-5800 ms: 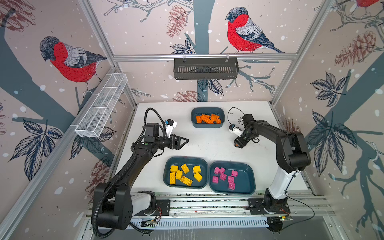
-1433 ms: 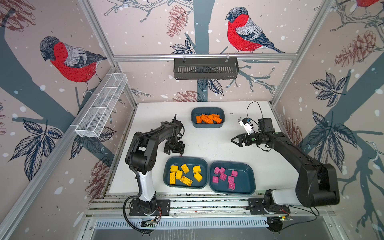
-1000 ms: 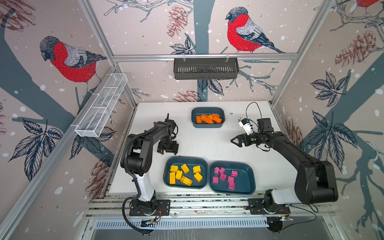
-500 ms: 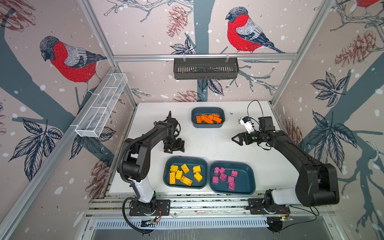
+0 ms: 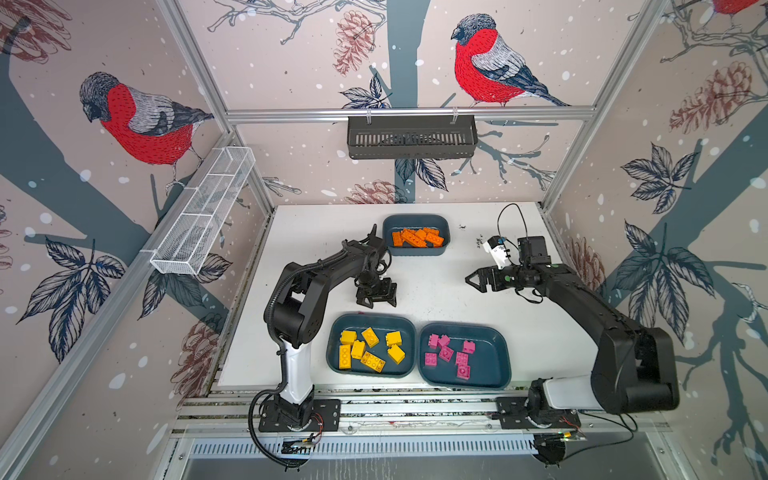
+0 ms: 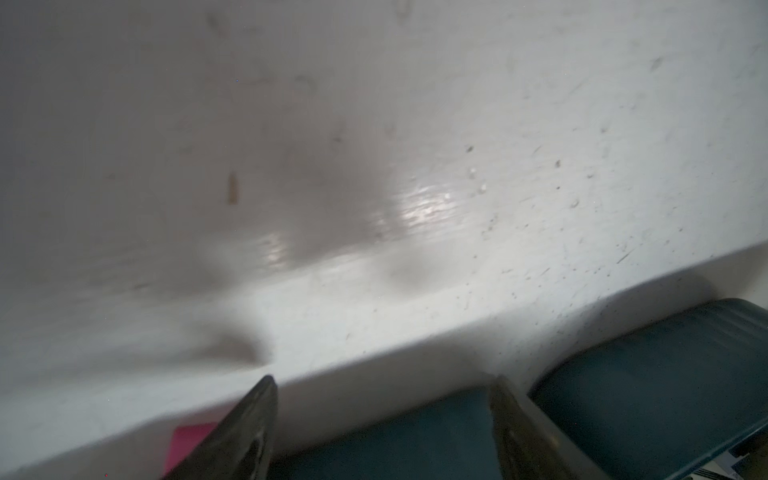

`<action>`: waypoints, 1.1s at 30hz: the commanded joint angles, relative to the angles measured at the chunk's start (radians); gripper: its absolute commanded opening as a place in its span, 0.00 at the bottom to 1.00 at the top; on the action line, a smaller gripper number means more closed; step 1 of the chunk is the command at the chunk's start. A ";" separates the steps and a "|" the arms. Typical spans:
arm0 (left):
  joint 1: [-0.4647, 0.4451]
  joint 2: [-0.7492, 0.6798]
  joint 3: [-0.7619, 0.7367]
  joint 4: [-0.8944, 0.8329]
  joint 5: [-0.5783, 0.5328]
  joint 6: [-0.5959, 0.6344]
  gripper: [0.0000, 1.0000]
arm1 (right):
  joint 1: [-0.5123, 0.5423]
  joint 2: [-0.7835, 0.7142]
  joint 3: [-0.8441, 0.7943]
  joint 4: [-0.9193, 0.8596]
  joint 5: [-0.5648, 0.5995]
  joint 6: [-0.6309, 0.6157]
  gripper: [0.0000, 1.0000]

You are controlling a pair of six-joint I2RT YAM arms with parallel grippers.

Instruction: Sort the legos into containers by color

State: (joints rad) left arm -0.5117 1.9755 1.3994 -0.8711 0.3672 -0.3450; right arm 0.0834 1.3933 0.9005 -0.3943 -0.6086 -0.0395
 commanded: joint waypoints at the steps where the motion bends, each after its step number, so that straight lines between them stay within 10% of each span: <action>1: -0.058 0.050 0.048 -0.028 0.030 -0.042 0.80 | -0.012 -0.009 -0.015 0.044 0.001 0.020 1.00; 14: -0.151 0.084 0.061 -0.074 -0.019 -0.091 0.79 | -0.100 -0.048 -0.053 0.044 -0.060 -0.025 1.00; 33: 0.065 -0.051 -0.102 -0.157 -0.256 -0.011 0.79 | -0.104 -0.108 -0.092 0.105 -0.085 0.018 1.00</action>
State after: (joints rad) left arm -0.4660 1.9419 1.3067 -0.9886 0.1688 -0.3832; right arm -0.0204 1.2938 0.8124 -0.3065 -0.6807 -0.0296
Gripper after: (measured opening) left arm 0.785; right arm 0.999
